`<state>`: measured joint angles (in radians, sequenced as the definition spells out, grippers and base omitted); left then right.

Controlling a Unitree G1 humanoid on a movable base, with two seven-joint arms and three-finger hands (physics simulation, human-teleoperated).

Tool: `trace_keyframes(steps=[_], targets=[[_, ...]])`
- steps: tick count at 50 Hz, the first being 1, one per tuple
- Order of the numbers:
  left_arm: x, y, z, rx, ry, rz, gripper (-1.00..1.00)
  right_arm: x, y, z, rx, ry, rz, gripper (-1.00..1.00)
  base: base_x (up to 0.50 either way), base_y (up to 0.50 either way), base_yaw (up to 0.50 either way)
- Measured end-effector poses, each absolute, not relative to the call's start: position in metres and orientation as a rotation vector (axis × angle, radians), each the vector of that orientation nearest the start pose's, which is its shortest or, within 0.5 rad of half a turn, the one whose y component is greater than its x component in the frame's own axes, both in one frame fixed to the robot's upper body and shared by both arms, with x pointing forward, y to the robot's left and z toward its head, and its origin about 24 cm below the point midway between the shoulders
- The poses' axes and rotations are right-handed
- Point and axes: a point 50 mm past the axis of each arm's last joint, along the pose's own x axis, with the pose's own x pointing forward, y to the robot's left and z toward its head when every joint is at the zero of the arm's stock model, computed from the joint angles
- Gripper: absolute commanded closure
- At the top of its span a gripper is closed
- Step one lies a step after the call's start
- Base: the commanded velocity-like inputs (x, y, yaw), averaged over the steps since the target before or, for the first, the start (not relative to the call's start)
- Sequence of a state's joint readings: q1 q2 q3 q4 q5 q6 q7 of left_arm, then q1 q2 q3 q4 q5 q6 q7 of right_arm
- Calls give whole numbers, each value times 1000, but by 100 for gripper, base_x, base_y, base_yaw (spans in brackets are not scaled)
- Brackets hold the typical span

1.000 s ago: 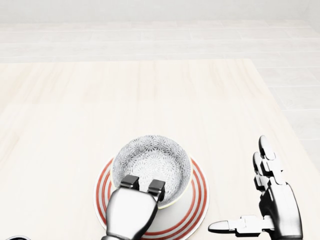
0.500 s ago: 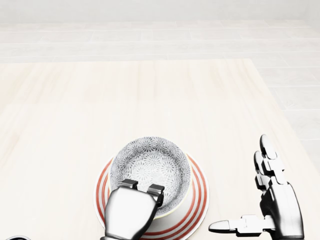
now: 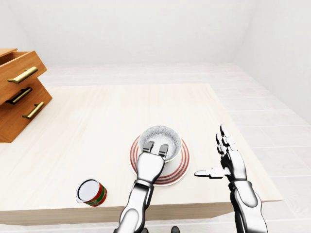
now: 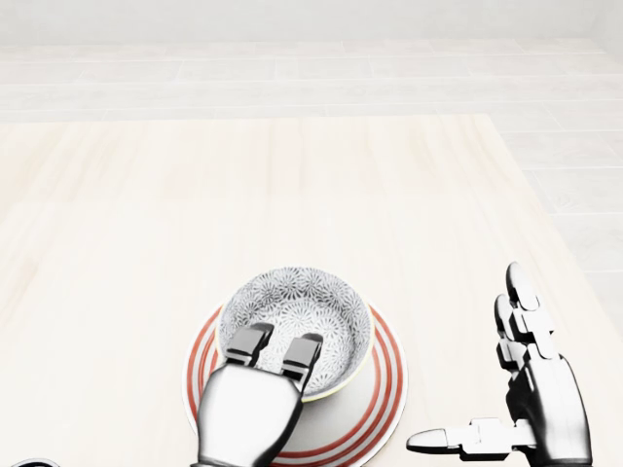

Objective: Put the bowl on the plate.

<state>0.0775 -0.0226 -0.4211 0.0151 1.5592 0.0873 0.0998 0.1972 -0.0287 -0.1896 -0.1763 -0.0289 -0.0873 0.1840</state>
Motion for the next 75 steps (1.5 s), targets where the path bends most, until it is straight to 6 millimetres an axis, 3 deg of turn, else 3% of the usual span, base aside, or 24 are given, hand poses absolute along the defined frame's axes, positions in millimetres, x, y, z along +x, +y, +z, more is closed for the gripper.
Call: trace_keyframes(steps=[10,75], targets=[[221,56,34,1497,-264,-217,-100,209,-202,49,-111,-62,-47,-100,0,0,0],[206,68,63,1477,-287,-170,-100,206,-203,58,-124,-98,-50,-100,0,0,0]])
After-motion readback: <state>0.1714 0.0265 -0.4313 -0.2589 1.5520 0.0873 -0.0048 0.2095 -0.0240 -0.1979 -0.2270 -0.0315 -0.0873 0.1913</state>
